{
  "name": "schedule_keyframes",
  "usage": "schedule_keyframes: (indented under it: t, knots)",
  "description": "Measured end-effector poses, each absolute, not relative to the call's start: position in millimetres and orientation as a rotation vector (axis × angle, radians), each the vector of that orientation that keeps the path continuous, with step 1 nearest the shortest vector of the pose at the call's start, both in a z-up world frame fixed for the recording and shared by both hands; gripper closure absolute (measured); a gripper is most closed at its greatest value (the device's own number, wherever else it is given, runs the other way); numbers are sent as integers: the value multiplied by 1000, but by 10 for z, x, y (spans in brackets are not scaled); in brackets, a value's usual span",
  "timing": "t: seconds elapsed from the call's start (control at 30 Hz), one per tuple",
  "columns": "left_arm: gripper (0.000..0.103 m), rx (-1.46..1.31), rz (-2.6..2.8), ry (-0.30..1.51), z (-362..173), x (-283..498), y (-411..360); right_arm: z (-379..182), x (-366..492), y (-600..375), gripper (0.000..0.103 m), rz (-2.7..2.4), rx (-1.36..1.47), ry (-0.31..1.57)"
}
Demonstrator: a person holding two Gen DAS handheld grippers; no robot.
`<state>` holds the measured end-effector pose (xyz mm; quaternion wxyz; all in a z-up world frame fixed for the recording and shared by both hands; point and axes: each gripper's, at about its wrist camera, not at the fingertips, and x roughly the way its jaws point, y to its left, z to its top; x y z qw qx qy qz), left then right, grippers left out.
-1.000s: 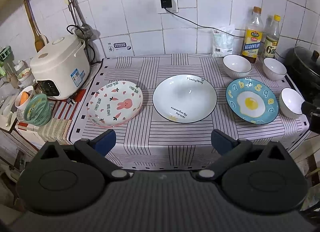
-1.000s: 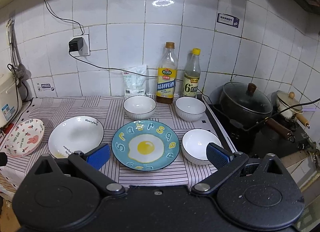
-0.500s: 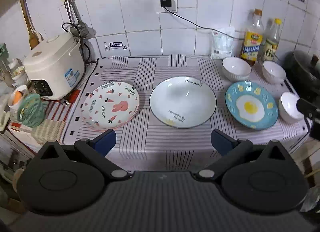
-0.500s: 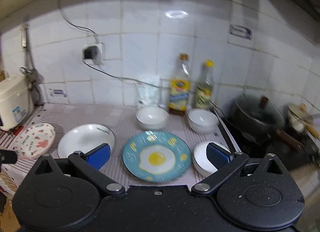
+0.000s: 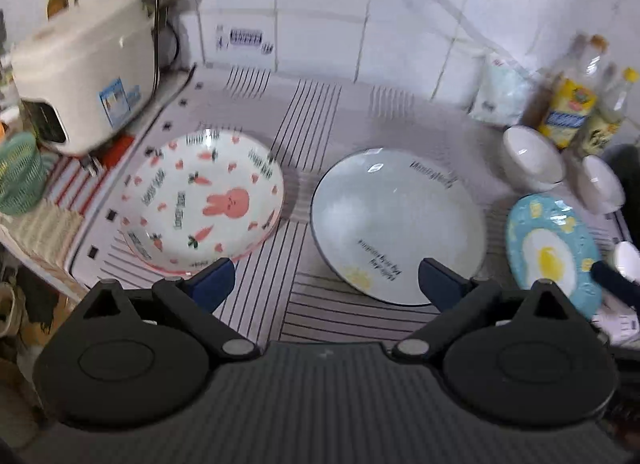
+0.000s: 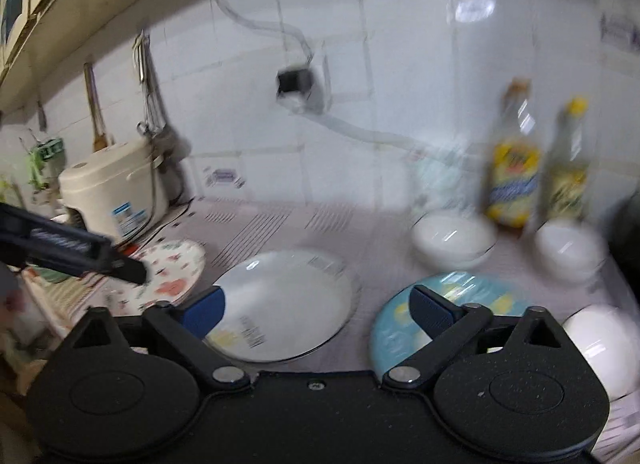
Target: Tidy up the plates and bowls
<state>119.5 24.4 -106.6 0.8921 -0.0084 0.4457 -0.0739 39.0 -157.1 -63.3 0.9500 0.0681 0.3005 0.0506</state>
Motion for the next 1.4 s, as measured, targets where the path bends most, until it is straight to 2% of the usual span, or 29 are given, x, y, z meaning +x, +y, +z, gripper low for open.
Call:
schedule_keyframes:
  t: [0.07,0.23,0.37,0.47,0.53,0.57,0.6,0.63,0.67,0.77,1.03,1.1,1.4]
  knots:
    - [4,-17,-178,930,-1220,1274,217,-839,448,-1507,11,135,175,630]
    - [13,-64,-187,959,-1622,1510,203,-1351,653,-1493,19,142,310,701]
    - [26,-84,-218,984,-1818,1646,173,-1677,786,-1546,36,85,439,747]
    - [39,-78,-234,995,-1927,1707,134,-1825,875,-1550,40,92,481,774]
    - [45,-93,-244,1019,-1993,1747,126,-1881,906,-1550,49,83,496,780]
    - [53,-107,-253,1030,-2027,1768,123,-1904,924,-1553,54,75,510,783]
    - [63,-108,-258,1033,-2057,1782,116,-1915,937,-1554,69,70,522,782]
    - [69,-100,-257,1034,-2086,1793,106,-1917,945,-1571,74,57,515,772]
    - [78,-93,-249,1037,-2111,1809,100,-1904,950,-1566,74,28,493,764]
    - [80,-134,-246,1026,-2146,1833,139,-1900,993,-1576,76,9,487,756]
    - [79,-185,-252,994,-2228,1851,188,-2027,1104,-1608,74,-3,527,755]
    - [79,-178,-251,982,-2227,1843,177,-2044,1088,-1552,67,2,503,724]
    - [77,-71,-229,903,-2211,1730,92,-2042,1063,-1547,69,80,416,697]
